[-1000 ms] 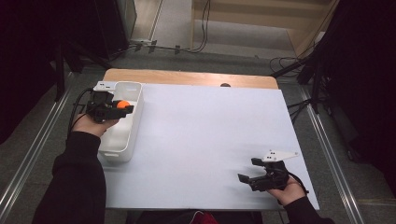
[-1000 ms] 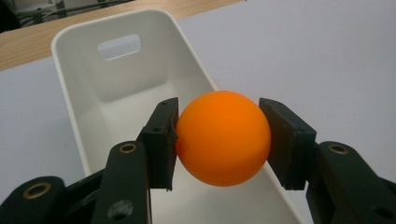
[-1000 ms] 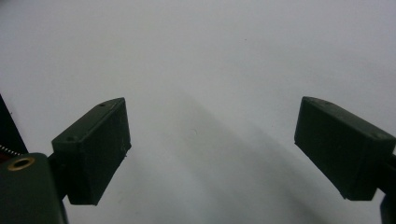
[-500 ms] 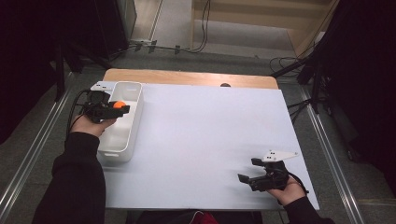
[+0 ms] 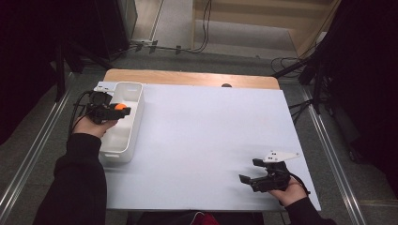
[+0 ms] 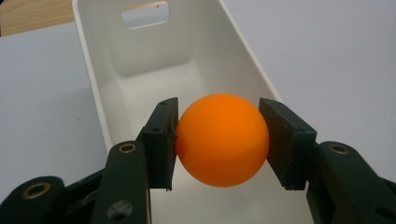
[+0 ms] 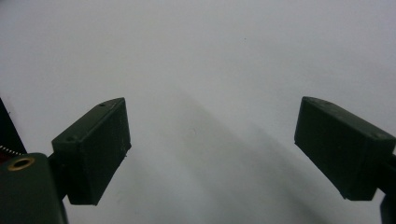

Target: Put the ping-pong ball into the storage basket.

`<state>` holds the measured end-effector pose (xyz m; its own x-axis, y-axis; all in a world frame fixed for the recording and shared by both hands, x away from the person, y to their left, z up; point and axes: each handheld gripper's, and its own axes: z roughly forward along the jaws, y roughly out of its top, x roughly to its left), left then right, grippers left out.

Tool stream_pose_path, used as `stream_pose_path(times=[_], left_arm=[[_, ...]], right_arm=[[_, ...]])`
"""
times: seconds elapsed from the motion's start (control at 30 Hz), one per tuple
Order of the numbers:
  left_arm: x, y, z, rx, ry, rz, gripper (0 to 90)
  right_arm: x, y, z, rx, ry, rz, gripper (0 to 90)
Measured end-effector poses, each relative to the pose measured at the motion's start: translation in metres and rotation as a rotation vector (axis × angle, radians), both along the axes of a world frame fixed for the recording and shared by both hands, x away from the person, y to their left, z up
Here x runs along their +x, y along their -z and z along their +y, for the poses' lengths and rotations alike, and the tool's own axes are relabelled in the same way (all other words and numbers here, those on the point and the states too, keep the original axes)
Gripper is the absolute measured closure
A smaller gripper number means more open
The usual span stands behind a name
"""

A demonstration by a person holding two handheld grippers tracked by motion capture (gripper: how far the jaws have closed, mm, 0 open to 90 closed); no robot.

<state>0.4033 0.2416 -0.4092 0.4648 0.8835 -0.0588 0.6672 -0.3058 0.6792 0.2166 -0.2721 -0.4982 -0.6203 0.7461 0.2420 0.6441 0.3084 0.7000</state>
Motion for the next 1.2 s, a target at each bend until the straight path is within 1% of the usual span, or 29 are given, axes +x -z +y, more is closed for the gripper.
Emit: stream_pose_path(times=[0.23, 0.33, 0.37, 0.4, 0.43, 0.5, 0.6, 0.63, 0.77, 0.8, 0.83, 0.9, 1.0, 1.1, 1.2], left_arm=[[0.000, 0.000, -0.002, 0.002, -0.002, 0.007, 49.5], [0.000, 0.001, -0.003, 0.006, 0.004, 0.007, 45.8], [0.000, 0.000, -0.003, 0.013, 0.009, 0.009, 42.3], [0.000, 0.000, -0.003, 0.010, 0.011, 0.005, 41.4], [0.000, 0.000, -0.003, 0.010, 0.009, 0.002, 41.0], [0.000, 0.000, -0.002, 0.011, -0.002, 0.005, 36.0], [-0.001, -0.002, 0.000, -0.001, -0.001, 0.004, 35.3], [-0.002, -0.004, 0.000, -0.014, -0.004, 0.006, 33.7], [-0.003, -0.008, 0.001, -0.053, -0.004, -0.006, 33.2], [-0.003, -0.009, 0.001, -0.053, -0.002, -0.006, 33.2], [-0.004, -0.010, 0.000, -0.062, 0.004, -0.009, 33.1], [-0.005, -0.012, -0.002, -0.071, 0.016, -0.008, 30.1], [-0.007, -0.014, -0.006, -0.079, 0.033, -0.018, 30.1], [-0.008, -0.016, -0.009, -0.072, 0.054, -0.026, 30.0], [-0.009, -0.017, -0.011, -0.099, 0.061, -0.026, 30.0]], right_arm=[[-0.001, 0.000, 0.000, -0.001, -0.002, 0.004, 9.3], [-0.001, 0.000, 0.000, 0.003, 0.005, 0.003, 9.3], [-0.001, 0.000, -0.001, 0.003, 0.003, 0.003, 9.3], [-0.001, 0.000, 0.000, 0.005, 0.003, 0.003, 9.3], [-0.001, 0.000, 0.000, 0.004, 0.002, 0.002, 9.3], [0.000, 0.000, 0.000, 0.003, -0.002, 0.000, 9.3], [0.000, 0.000, 0.001, 0.001, 0.001, 0.001, 9.3], [0.000, 0.000, 0.001, 0.001, 0.000, 0.003, 9.3], [0.000, 0.000, 0.001, 0.002, 0.003, 0.006, 9.3], [0.000, 0.000, 0.001, 0.000, 0.003, 0.006, 9.3], [0.000, 0.000, 0.000, -0.001, 0.003, 0.003, 9.3], [0.000, 0.000, 0.000, 0.001, 0.004, 0.001, 9.3], [0.000, 0.000, 0.000, 0.000, 0.002, 0.002, 9.3], [0.000, 0.000, 0.000, 0.001, 0.005, 0.001, 9.3], [0.000, 0.000, 0.000, 0.000, 0.002, 0.003, 9.3]])
